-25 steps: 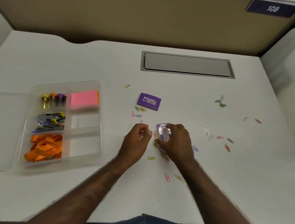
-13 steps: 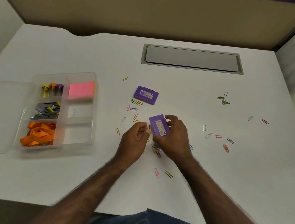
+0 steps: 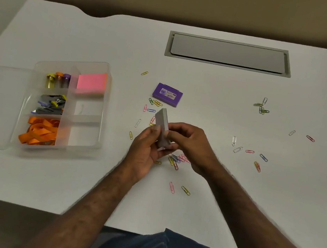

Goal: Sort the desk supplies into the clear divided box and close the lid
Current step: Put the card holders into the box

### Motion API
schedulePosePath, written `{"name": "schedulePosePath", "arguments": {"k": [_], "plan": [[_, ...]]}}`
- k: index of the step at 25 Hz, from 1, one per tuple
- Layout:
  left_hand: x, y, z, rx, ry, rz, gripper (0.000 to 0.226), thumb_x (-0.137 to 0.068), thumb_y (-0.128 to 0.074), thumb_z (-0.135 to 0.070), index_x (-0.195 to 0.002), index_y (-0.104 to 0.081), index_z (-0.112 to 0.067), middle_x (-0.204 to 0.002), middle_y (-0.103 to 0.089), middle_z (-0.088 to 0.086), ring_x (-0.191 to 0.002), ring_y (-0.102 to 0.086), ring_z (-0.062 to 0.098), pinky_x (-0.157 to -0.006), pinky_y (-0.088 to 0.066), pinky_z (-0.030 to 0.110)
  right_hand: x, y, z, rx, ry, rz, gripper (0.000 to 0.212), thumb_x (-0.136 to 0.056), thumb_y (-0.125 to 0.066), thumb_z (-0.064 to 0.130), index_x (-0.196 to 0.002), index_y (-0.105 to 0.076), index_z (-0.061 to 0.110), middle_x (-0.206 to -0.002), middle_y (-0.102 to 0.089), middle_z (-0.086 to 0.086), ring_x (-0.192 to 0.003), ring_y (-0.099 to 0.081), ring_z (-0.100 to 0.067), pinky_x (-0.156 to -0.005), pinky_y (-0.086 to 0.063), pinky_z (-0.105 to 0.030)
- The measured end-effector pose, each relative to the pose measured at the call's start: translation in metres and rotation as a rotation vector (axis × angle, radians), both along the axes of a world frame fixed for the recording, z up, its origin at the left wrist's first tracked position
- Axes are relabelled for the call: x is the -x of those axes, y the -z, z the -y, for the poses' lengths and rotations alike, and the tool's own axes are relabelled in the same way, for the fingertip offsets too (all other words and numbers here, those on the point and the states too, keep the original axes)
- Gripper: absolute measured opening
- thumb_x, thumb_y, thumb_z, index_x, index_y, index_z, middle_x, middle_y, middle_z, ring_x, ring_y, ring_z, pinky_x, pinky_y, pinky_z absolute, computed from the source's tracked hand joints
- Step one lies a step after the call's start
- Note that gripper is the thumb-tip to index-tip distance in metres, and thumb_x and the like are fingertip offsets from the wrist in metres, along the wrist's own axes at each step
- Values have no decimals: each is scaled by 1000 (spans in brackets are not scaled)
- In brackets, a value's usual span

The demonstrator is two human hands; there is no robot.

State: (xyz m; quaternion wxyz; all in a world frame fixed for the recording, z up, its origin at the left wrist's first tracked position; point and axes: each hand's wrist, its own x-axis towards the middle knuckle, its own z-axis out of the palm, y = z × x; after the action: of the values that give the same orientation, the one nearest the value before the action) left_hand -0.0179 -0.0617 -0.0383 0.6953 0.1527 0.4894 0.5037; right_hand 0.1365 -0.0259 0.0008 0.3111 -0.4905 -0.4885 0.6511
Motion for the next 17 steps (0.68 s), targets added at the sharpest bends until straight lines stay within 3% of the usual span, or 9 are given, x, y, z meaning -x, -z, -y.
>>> {"name": "schedulePosePath", "arguments": {"k": [3,6,9,14,17], "plan": [[9,3,-2,44,-66,-49,39,-100,-64,-25,-138,-58,-19,-128,-70,14,-114,-72,33,-89,-61,53,-1,2,-23,-17,-42,106,19,-96,-70,20,-112,-77,14,-101,-79,3,-92,-76,-14,-71,-61,-25],[19,7,-6,125,-140,-130,44,-96,-68,-25,-138,-56,-17,-127,-68,18,-110,-73,35,-84,-62,52,4,6,-58,-122,30,276,26,-92,-77,28,-114,-75,14,-99,-79,0,-86,-76,-17,-78,-65,-37],[28,12,-4,137,-180,-168,45,-96,-69,-26,-138,-57,-15,-127,-68,18,-112,-71,36,-85,-62,52,14,16,-94,-384,17,643,46,-87,-80,41,-125,-68,18,-118,-73,1,-99,-68,-11,-81,-59,-27],[35,16,0,118,-194,-175,38,-99,-66,-23,-135,-61,-15,-122,-72,16,-113,-71,35,-88,-61,54,36,38,-128,-535,-234,915,68,-83,-82,42,-140,-56,17,-136,-62,-5,-121,-56,-21,-88,-47,-28],[38,15,0,122,-198,-192,38,-99,-66,-23,-136,-60,-15,-124,-71,16,-113,-71,36,-88,-61,54,38,44,-124,-607,-237,1019,66,-83,-81,45,-138,-58,16,-132,-65,-7,-118,-59,-25,-85,-51,-32]]}}
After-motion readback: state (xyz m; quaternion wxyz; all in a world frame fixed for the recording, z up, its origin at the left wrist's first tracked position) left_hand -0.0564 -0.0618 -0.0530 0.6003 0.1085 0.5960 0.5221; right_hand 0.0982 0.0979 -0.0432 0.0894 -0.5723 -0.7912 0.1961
